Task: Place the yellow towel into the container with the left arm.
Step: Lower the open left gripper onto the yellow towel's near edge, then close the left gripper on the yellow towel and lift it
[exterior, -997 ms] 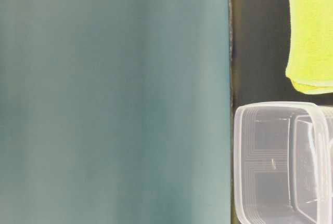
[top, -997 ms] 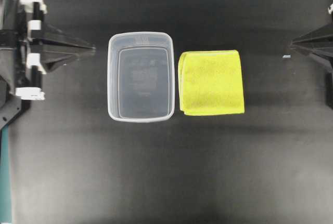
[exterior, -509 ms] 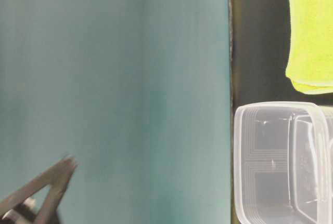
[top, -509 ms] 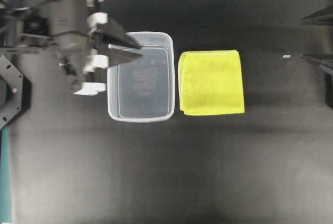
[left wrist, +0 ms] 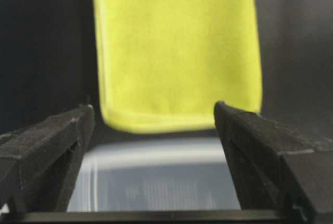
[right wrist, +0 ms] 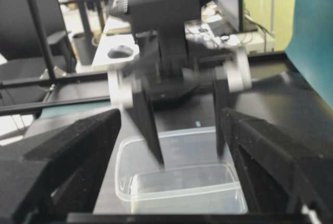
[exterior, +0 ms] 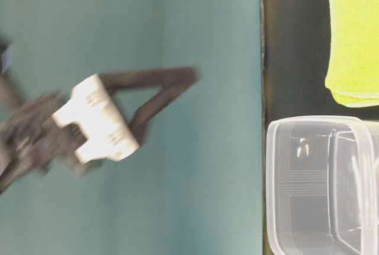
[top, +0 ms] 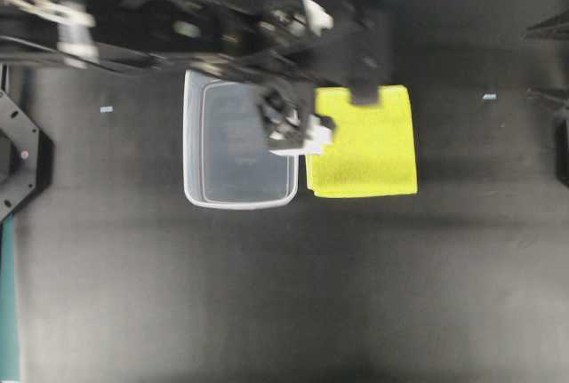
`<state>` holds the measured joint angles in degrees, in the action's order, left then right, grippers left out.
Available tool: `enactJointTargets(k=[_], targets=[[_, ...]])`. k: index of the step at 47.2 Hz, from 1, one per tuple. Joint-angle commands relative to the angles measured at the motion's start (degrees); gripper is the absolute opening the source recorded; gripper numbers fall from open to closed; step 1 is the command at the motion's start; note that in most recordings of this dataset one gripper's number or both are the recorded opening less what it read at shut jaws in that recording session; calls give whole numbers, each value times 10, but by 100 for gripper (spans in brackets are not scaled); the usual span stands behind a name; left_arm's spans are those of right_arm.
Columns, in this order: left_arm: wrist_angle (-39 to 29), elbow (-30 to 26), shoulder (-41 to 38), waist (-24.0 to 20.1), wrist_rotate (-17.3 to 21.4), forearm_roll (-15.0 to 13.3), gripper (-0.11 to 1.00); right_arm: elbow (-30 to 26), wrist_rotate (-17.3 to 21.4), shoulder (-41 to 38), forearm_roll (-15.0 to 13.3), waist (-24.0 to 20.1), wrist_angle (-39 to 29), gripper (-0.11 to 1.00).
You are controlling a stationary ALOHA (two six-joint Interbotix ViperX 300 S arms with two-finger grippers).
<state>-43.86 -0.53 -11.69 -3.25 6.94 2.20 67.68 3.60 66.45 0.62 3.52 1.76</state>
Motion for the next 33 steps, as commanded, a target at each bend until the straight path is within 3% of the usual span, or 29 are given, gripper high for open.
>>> enactJointTargets(k=[1,12,33], targets=[[-1,-42,-54,1,6,3,90,-10,5,2,2,1,11,76],[-1,-94,-149,1,11,3,90,-10,13,14,2,1,20,75],[34,-90,-234,11,11,3,90,-11,16,17,2,0,22,75]])
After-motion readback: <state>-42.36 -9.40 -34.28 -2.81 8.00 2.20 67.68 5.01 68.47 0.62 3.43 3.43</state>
